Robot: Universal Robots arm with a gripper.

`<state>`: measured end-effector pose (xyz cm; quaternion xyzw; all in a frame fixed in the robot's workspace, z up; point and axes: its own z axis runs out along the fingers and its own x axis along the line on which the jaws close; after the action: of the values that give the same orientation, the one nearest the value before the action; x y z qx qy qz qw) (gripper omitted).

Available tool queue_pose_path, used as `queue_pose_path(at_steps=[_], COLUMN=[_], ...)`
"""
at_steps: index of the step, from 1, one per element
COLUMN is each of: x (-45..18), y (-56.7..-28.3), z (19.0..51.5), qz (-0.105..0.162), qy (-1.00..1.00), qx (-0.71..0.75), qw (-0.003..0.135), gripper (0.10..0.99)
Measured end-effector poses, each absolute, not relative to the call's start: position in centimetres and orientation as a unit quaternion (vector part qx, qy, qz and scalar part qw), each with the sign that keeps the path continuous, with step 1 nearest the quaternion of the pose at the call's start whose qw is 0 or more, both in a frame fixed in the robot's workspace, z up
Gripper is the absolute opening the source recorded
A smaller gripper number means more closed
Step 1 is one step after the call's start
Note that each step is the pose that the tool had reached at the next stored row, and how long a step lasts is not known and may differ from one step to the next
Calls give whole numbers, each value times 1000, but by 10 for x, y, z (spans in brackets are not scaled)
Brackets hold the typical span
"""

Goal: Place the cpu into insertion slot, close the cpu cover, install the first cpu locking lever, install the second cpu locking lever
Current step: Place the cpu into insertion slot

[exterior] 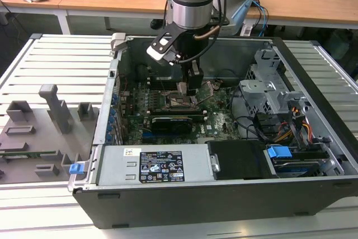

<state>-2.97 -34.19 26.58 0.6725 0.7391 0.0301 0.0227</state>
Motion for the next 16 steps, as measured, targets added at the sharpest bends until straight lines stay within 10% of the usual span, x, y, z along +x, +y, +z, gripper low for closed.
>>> queue_pose_path(at_steps=[16], x=[-32], y=[-337], z=[251], qz=[28], qy=[708], qx=[705], qw=[25], gripper=[525])
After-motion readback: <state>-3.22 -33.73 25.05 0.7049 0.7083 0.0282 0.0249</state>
